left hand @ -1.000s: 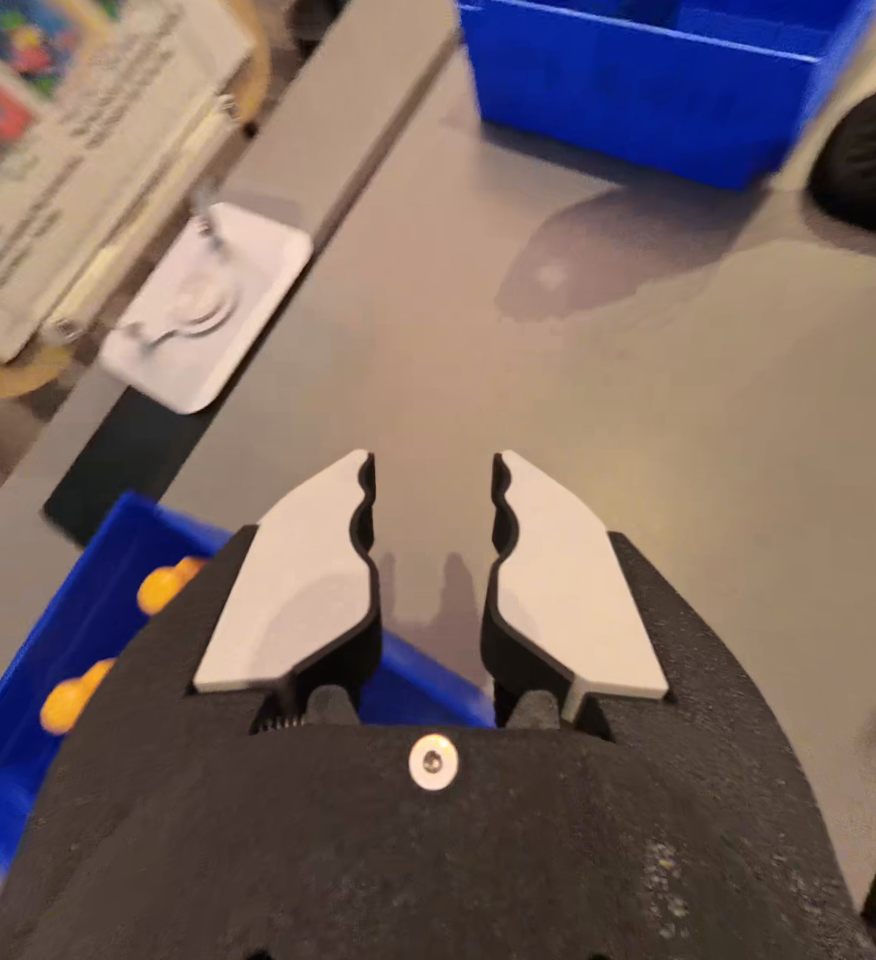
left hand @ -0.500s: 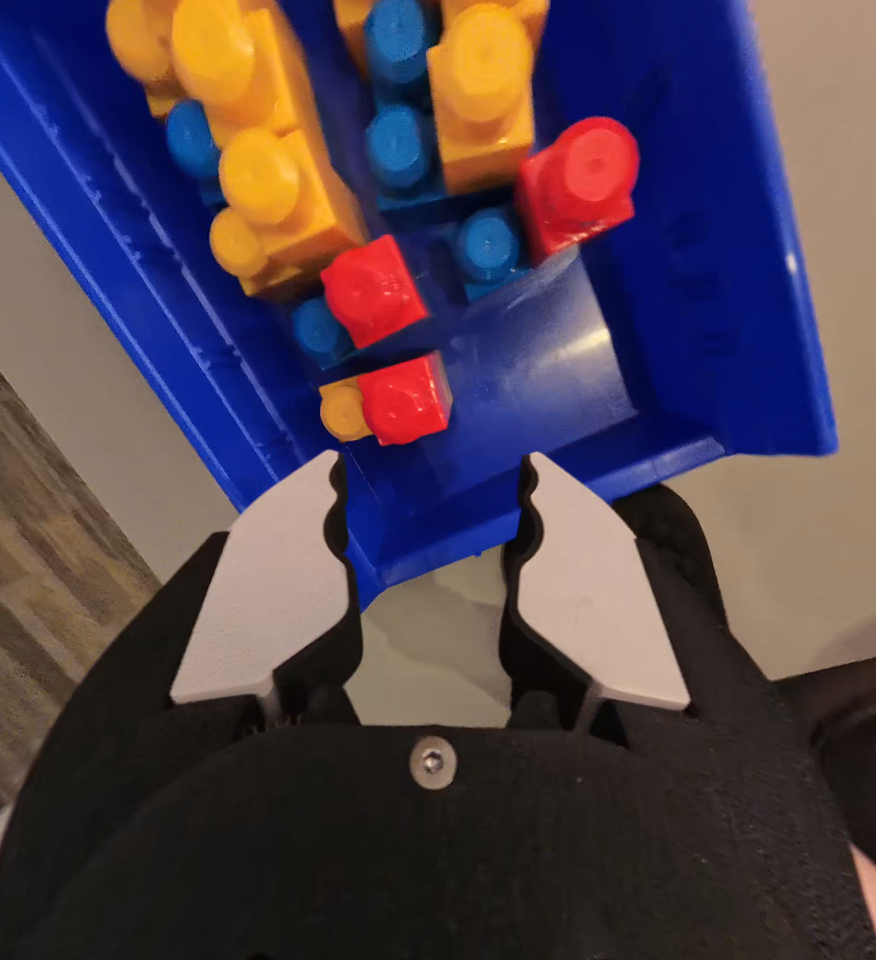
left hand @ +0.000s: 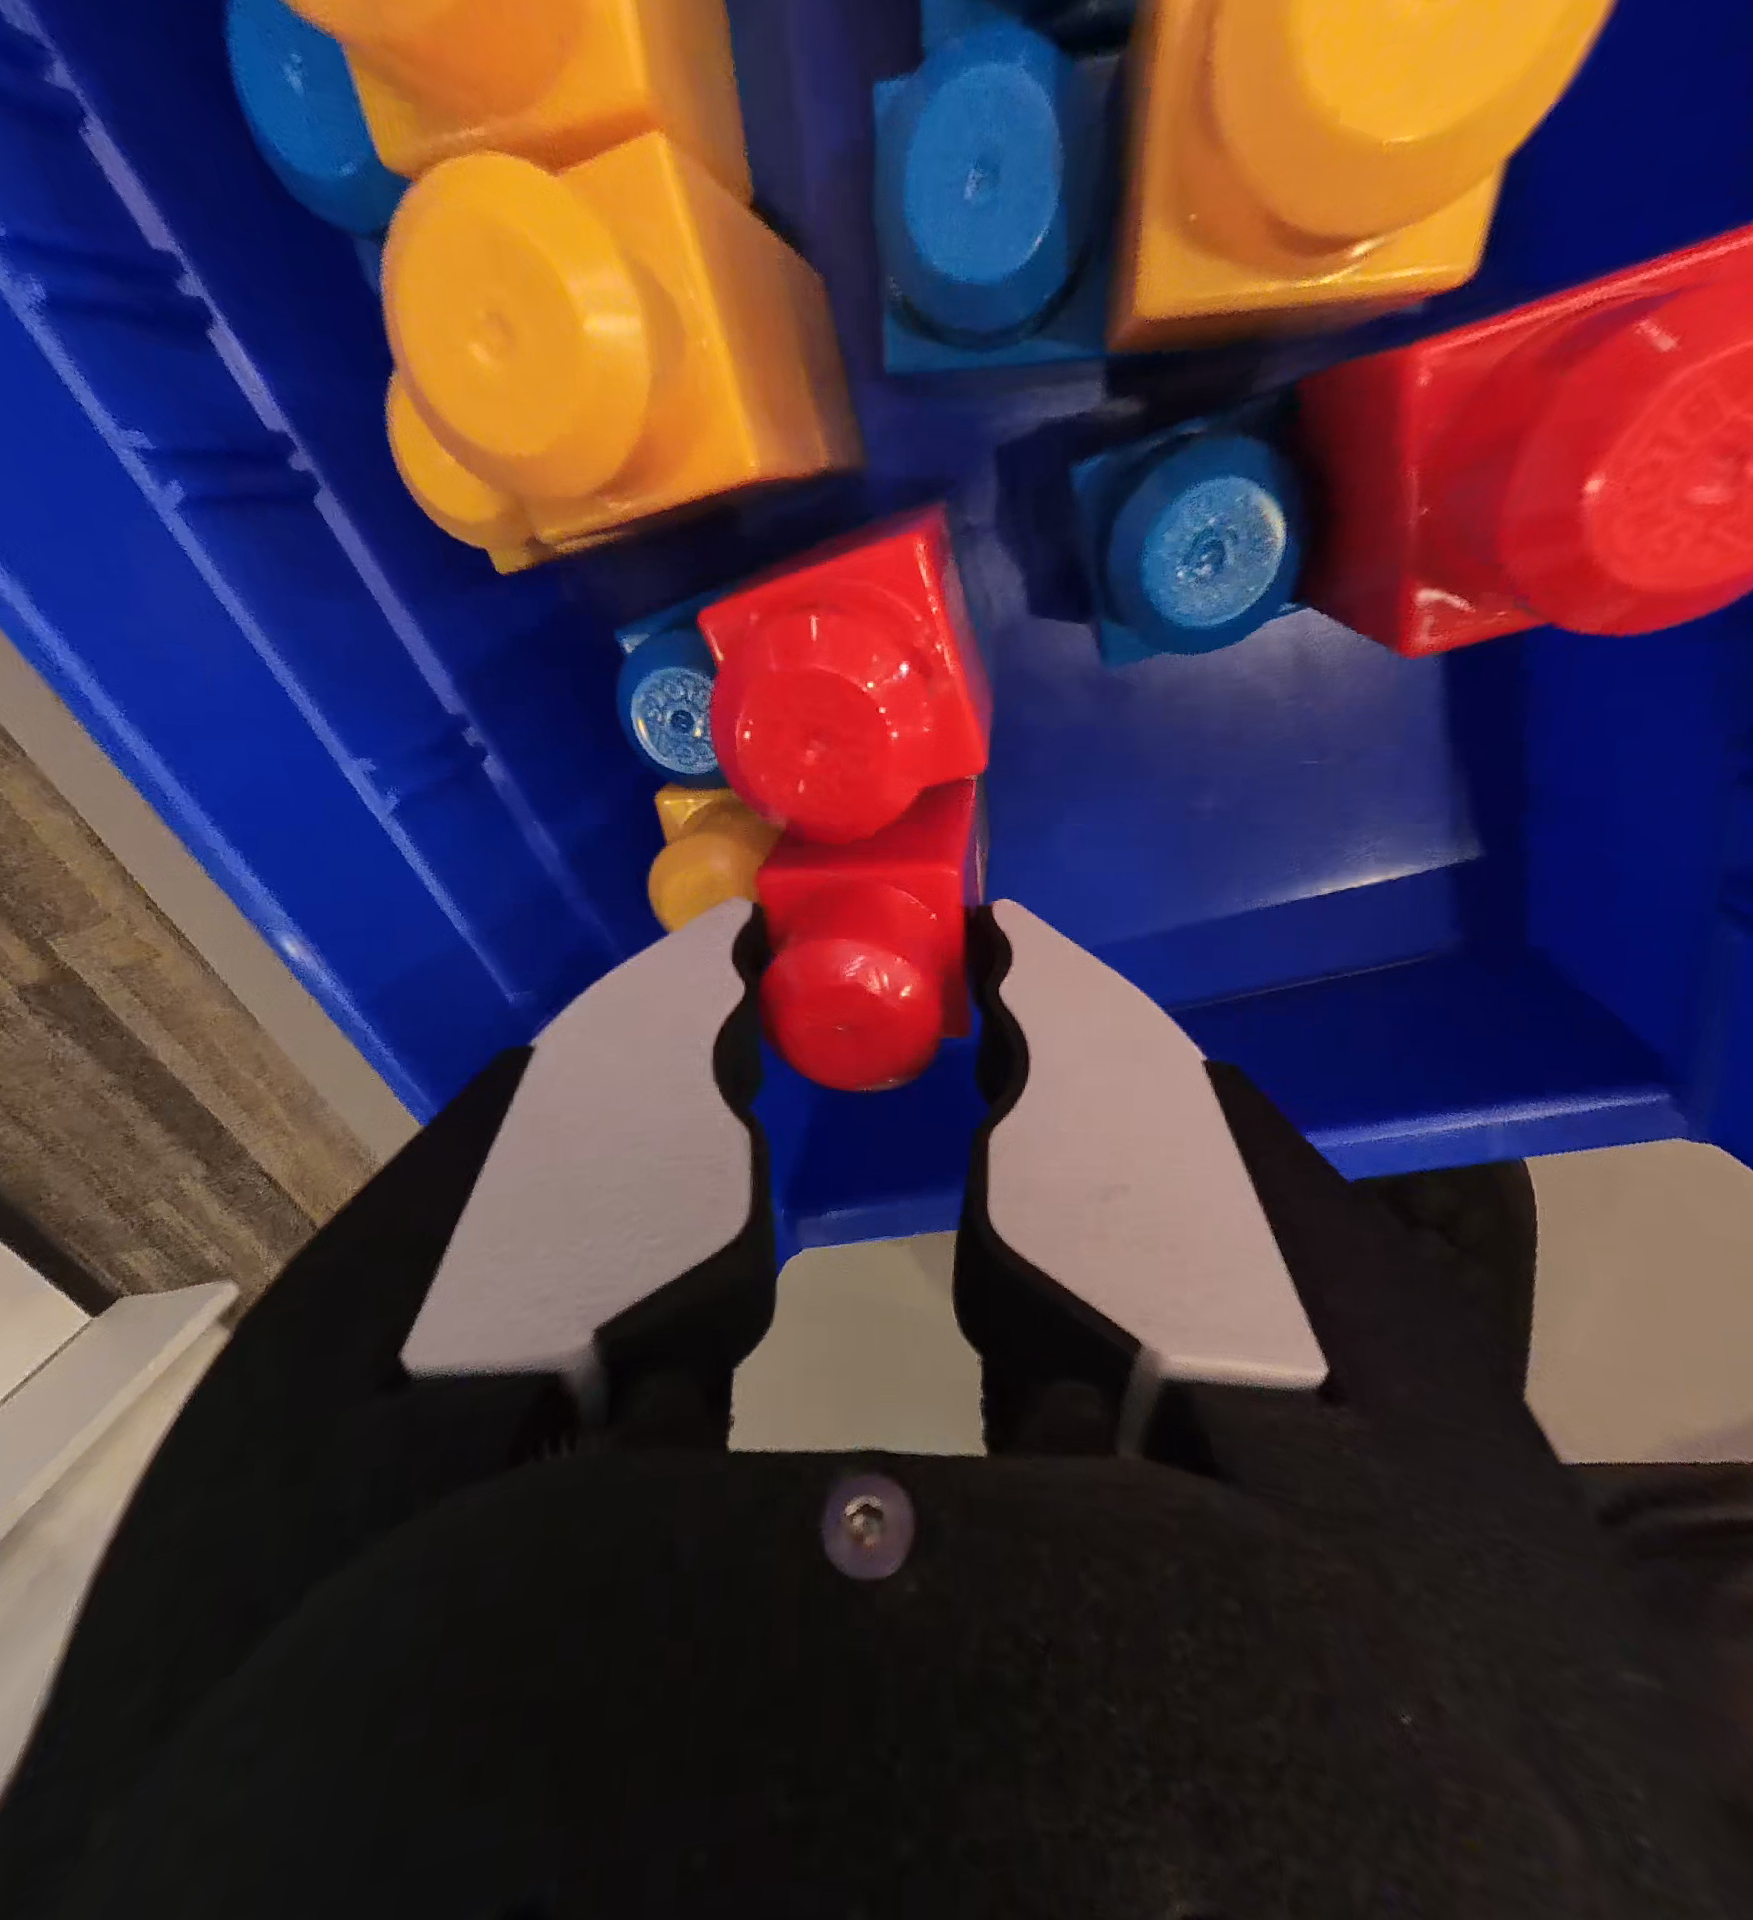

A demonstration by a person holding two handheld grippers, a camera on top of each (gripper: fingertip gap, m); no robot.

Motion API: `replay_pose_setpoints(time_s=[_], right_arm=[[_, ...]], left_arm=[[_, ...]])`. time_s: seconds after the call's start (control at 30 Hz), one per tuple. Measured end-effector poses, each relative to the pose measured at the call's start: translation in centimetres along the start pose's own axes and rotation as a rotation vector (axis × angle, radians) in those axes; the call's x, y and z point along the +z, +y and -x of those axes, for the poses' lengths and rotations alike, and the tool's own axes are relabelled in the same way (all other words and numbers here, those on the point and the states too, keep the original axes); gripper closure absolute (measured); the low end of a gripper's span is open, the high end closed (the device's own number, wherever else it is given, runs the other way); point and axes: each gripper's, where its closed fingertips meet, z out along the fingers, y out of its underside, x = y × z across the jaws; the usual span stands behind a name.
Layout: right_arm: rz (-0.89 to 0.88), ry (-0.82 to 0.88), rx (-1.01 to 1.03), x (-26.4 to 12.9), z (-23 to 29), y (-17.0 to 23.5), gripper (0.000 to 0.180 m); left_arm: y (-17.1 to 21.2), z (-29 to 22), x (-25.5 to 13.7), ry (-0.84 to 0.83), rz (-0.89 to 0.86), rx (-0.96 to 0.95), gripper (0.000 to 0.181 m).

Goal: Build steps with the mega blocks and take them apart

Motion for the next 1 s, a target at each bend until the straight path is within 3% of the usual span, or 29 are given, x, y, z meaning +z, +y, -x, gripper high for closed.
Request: replay_pose_setpoints(time_s=[0.17, 0.3, 0.43, 0.53, 0.6, 0.67, 0.87, 0.93, 1.0], right_arm=[[-0.06, 0.034, -0.103, -1.4, 2.2, -2.1, 0.146], [-0.238, 0.042, -0.261, -3.6, 6.6, -5.9, 0.146], [-0.579, -0.117, -0.513, -7.6, 17.2, -10.3, 0.145], [-0.897, -0.394, -0.69, -12.2, 28.1, -10.7, 0.12], [-1.064, -0.489, -0.806, -14.8, 33.3, -9.3, 0.111], [-1.184, -0.457, -0.87, -16.2, 36.1, -8.4, 0.11], [-1.377, -0.246, -0.901, -18.1, 37.3, -7.9, 0.112], [-1.373, -0.216, -0.893, -17.9, 36.7, -8.1, 0.139], [-1.362, -0.244, -0.866, -17.9, 36.1, -8.3, 0.142]], left_arm=[[-0.4, 0.2, -3.4, -0.002, -0.153, -0.003, 0.143], [-0.4, -1.8, -9.6, 0.128, -0.45, 0.033, 0.144], [0.0, -6.4, -17.0, 0.328, -0.777, 0.166, 0.143], [-0.6, -11.4, -21.8, 0.527, -0.978, 0.319, 0.143], [-1.0, -15.0, -23.6, 0.688, -1.024, 0.412, 0.144], [-1.6, -18.1, -24.1, 0.814, -1.008, 0.466, 0.144], [-3.6, -24.5, -23.7, 1.014, -0.946, 0.549, 0.144], [-3.8, -25.5, -23.8, 1.053, -0.953, 0.565, 0.144], [-4.6, -25.7, -24.6, 1.064, -1.033, 0.547, 0.142]])
